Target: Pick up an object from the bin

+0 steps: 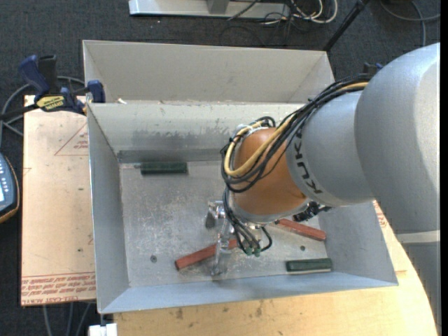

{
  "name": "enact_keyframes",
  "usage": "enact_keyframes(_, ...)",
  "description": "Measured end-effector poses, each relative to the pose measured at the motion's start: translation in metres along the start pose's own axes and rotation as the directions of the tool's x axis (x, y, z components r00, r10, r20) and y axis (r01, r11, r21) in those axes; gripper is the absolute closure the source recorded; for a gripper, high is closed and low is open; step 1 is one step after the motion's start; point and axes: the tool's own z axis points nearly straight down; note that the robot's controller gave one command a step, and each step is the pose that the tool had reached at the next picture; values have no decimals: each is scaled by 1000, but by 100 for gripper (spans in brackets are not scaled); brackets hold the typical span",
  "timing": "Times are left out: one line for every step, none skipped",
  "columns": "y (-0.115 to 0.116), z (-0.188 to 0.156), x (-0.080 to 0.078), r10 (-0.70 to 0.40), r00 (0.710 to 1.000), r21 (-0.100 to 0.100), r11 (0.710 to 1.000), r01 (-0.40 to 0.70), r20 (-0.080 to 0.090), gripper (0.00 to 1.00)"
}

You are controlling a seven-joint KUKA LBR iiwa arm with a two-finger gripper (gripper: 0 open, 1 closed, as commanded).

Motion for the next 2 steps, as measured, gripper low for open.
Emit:
enact_keyframes(5, -1, 1, -6, 1000, -5, 1000, 6, 2, 100)
enact_keyframes(-23, -184, -13, 7, 1000, -6, 1000, -7, 12, 100)
